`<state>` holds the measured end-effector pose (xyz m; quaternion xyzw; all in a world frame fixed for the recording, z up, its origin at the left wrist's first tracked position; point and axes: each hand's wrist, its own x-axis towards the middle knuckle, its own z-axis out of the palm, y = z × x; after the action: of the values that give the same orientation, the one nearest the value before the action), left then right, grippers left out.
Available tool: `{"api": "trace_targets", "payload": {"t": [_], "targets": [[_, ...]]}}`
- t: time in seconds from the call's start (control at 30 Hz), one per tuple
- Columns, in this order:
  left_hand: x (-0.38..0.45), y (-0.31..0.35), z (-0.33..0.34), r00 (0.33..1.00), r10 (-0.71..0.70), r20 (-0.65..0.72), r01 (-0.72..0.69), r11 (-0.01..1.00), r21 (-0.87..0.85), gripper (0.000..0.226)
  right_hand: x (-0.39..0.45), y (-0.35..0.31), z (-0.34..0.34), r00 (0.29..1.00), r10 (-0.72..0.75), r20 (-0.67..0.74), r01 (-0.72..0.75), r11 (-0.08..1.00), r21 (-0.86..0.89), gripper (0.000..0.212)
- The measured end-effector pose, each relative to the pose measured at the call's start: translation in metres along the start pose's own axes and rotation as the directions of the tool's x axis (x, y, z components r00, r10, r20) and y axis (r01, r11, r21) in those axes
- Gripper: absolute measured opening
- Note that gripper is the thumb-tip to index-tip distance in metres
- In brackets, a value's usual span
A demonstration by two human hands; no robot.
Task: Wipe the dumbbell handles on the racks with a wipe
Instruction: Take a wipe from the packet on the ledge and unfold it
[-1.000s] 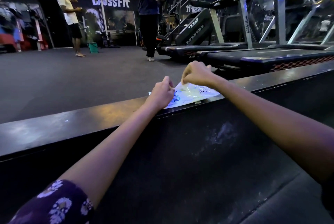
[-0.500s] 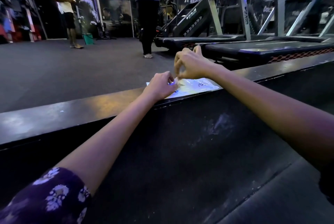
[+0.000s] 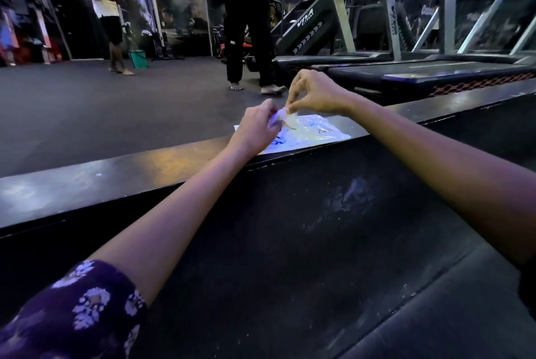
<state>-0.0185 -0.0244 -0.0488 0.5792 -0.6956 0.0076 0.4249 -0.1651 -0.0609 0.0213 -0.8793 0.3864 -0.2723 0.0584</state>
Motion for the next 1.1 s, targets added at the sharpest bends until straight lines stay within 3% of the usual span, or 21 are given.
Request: {"api": "trace_targets", "payload": {"t": [0.1, 0.17, 0.27, 0.37, 0.43, 0.6, 0.7, 0.77, 0.83, 0.9, 0.97, 1.1], "targets": [[0.000, 0.000, -0.001, 1.000, 0.000, -0.008, 0.000, 1.000, -0.013, 0.010, 0.002, -0.001, -0.002, 0.984, 0.141, -0.108, -0.115, 0.969, 0.220, 0.007], [0.000, -0.001, -0.001, 1.000, 0.000, 0.014, 0.000, 1.000, -0.002, 0.011, 0.001, -0.002, 0.000, 0.985, 0.143, -0.097, -0.120, 0.970, 0.210, 0.006], [0.000, -0.002, 0.000, 1.000, 0.011, 0.014, -0.011, 1.000, 0.016, 0.011, -0.002, -0.004, 0.003, 0.998, -0.003, -0.056, 0.007, 0.997, 0.071, 0.011], [0.000, -0.002, -0.002, 0.999, 0.051, -0.015, -0.051, 0.999, 0.019, 0.017, -0.003, -0.011, 0.003, 0.988, -0.142, 0.054, 0.152, 0.949, -0.277, 0.017], [-0.001, -0.002, -0.002, 0.999, 0.048, -0.021, -0.048, 0.999, 0.004, 0.019, -0.001, -0.015, 0.000, 0.988, -0.146, 0.040, 0.151, 0.938, -0.312, 0.012], [0.000, -0.003, 0.000, 0.999, -0.038, 0.038, 0.040, 0.998, -0.050, 0.027, 0.005, -0.010, -0.004, 0.996, 0.081, 0.038, -0.080, 0.997, -0.023, 0.006], [-0.001, -0.005, -0.001, 0.997, -0.052, 0.048, 0.056, 0.994, -0.088, 0.037, 0.005, -0.006, 0.000, 0.971, 0.240, -0.019, -0.228, 0.943, 0.243, 0.006], [-0.001, -0.006, 0.000, 0.998, -0.052, 0.041, 0.056, 0.994, -0.099, 0.037, 0.003, -0.005, 0.000, 0.944, 0.329, -0.025, -0.297, 0.882, 0.367, 0.031], [-0.001, -0.005, -0.001, 0.998, -0.057, -0.008, 0.056, 0.991, -0.123, 0.032, 0.000, -0.003, -0.003, 0.930, 0.368, 0.025, -0.344, 0.843, 0.413, 0.037], [0.001, -0.006, -0.002, 0.986, -0.109, -0.124, 0.082, 0.975, -0.206, 0.026, -0.001, 0.000, -0.007, 0.950, 0.298, 0.089, -0.311, 0.889, 0.337, 0.016], [0.004, -0.007, -0.002, 0.958, -0.188, -0.216, 0.111, 0.939, -0.326, 0.022, -0.006, -0.003, -0.012, 0.971, 0.202, 0.128, -0.223, 0.959, 0.174, 0.014], [0.004, -0.004, -0.001, 0.974, -0.145, -0.176, 0.065, 0.917, -0.394, 0.036, -0.008, -0.012, -0.013, 0.996, 0.035, 0.085, -0.049, 0.986, 0.160, 0.011]]}}
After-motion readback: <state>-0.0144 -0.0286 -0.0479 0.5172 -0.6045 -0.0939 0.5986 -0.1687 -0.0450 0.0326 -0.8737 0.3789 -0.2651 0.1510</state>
